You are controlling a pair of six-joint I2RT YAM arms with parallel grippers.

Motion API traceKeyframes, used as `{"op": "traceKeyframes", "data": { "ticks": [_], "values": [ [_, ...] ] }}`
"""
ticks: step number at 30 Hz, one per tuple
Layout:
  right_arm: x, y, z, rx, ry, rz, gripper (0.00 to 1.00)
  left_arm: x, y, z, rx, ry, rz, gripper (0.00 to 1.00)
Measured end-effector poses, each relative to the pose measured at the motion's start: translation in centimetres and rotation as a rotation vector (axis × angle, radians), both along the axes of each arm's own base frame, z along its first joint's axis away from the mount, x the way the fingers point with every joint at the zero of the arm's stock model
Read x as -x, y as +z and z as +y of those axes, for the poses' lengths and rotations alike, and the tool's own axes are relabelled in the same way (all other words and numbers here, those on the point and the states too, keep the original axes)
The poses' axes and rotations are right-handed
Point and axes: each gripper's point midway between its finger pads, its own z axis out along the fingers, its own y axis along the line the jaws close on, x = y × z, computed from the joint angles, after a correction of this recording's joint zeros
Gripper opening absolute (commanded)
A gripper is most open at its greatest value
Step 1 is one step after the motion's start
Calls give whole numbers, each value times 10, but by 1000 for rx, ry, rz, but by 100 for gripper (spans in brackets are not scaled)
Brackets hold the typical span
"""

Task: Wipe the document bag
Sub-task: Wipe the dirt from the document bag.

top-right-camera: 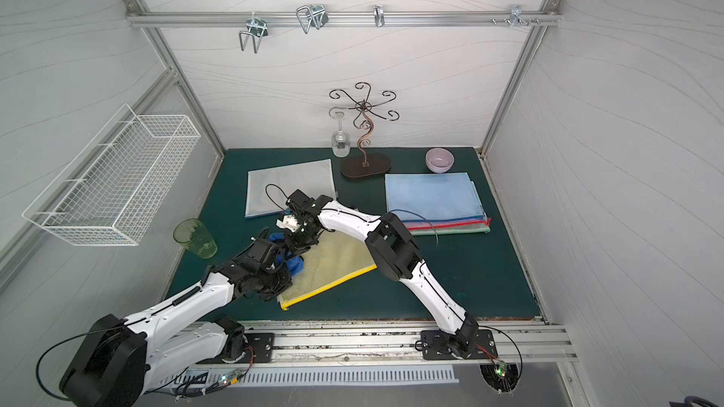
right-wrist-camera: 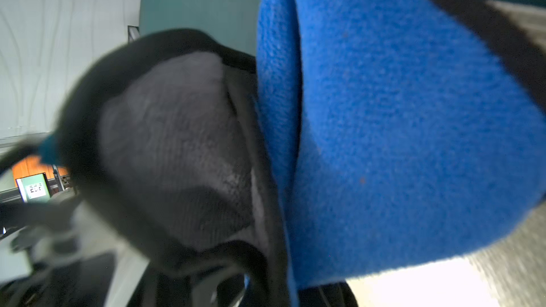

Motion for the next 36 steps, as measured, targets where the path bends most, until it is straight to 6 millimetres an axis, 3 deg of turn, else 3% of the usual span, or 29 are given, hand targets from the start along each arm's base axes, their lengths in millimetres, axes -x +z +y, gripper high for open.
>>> {"op": "traceKeyframes", "data": {
  "ticks": [2, 5, 8, 12, 15, 17, 19, 25, 27, 29, 31, 33, 36],
  "values": [
    [-14, -16, -11, 67, -42, -30, 0, 0, 0, 0, 1, 2, -3, 0],
    [-47, -27, -42, 164, -136, -60, 0, 1, 1, 1, 0, 2, -1, 0],
    [-96, -25, -100, 267, -278, -127, 0, 1, 1, 1, -1, 3, 0, 0],
    [-160, -22, -201, 503, -447, -289, 0, 1, -1, 2, -3, 6, 7, 0],
    [-176, -19, -247, 669, -453, -408, 0, 2, -2, 1, -3, 5, 17, 0],
    [-167, -17, -248, 682, -401, -415, 0, 1, -2, 1, -2, 4, 22, 0],
    [-146, -11, -234, 636, -335, -387, 0, 1, -2, 1, -2, 4, 22, 0],
    [-34, 47, -143, 318, -100, -270, 0, 0, 1, 1, 1, 7, 11, 0],
    [4, 54, -114, 237, -25, -210, 0, 0, 1, 1, 2, 8, 10, 0],
    [27, 45, -99, 214, 10, -143, 0, 0, 1, 1, 2, 9, 10, 0],
    [36, 23, -95, 236, 6, -72, 0, 0, 1, 1, 2, 9, 9, 0],
    [35, -3, -103, 292, -29, -26, 0, 0, 1, 1, 2, 9, 8, 0],
    [28, -30, -132, 382, -99, 31, 0, 0, 1, 1, 3, 9, 8, 0]
  ]
}}
